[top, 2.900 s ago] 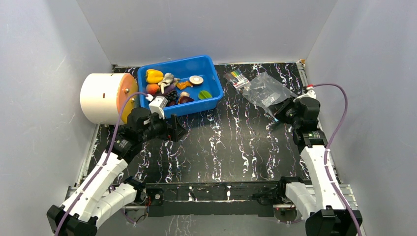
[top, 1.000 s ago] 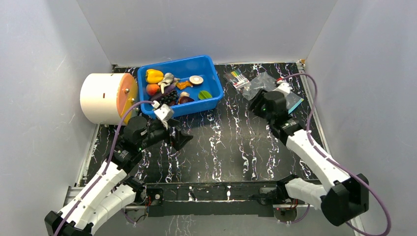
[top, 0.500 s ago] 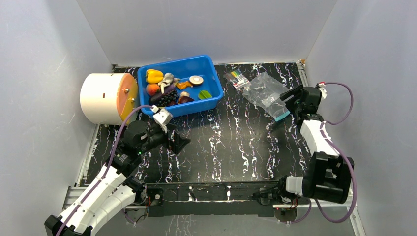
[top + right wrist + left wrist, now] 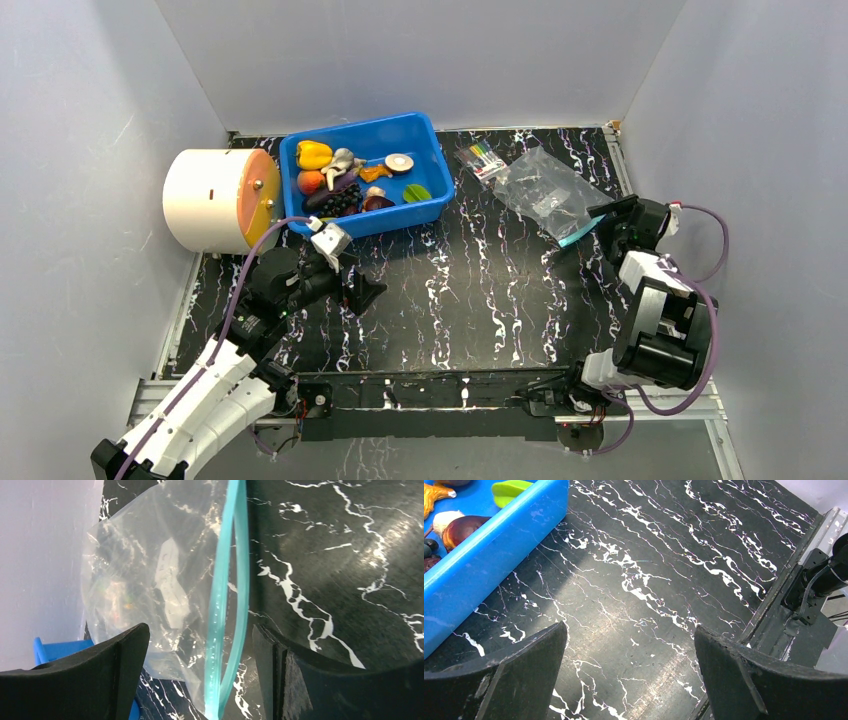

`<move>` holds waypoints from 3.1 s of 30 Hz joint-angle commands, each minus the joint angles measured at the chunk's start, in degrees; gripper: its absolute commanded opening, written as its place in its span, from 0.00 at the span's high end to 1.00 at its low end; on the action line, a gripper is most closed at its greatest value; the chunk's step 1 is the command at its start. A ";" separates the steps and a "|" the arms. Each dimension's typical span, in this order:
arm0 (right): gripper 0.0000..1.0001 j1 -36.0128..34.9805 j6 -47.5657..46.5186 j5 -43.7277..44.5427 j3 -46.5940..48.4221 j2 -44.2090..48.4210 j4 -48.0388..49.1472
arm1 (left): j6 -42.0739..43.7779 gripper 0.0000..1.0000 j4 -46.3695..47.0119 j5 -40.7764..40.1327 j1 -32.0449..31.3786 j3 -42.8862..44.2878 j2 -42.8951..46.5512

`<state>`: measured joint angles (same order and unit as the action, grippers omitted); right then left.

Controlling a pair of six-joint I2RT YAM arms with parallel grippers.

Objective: Place the food in the zip-top bag and seal the zipper
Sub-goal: Pick up the zipper food storage bag at the center of the board.

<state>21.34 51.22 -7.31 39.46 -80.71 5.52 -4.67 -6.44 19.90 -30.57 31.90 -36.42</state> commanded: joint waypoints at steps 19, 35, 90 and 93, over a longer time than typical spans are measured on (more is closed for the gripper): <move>0.68 1.86 3.90 -15.62 -5.35 -8.70 24.42 | 1.34 0.02 1.59 1.05 -0.24 -0.52 0.59; 1.00 1.86 -2.06 -16.61 -5.88 3.40 17.16 | 1.75 0.02 1.25 0.90 -0.21 -0.71 0.96; 1.00 -53.19 -6.03 -15.96 10.52 23.96 -11.58 | -7.31 0.10 21.44 18.96 -2.13 10.72 -24.44; 1.00 -56.30 -4.96 -14.93 10.68 22.89 -10.00 | -7.67 0.09 23.94 20.52 -2.34 9.55 -25.05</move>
<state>-31.48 44.49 -23.75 49.25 -57.17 -11.57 -13.47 11.97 36.73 -32.40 42.94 -60.97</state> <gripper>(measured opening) 0.010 0.906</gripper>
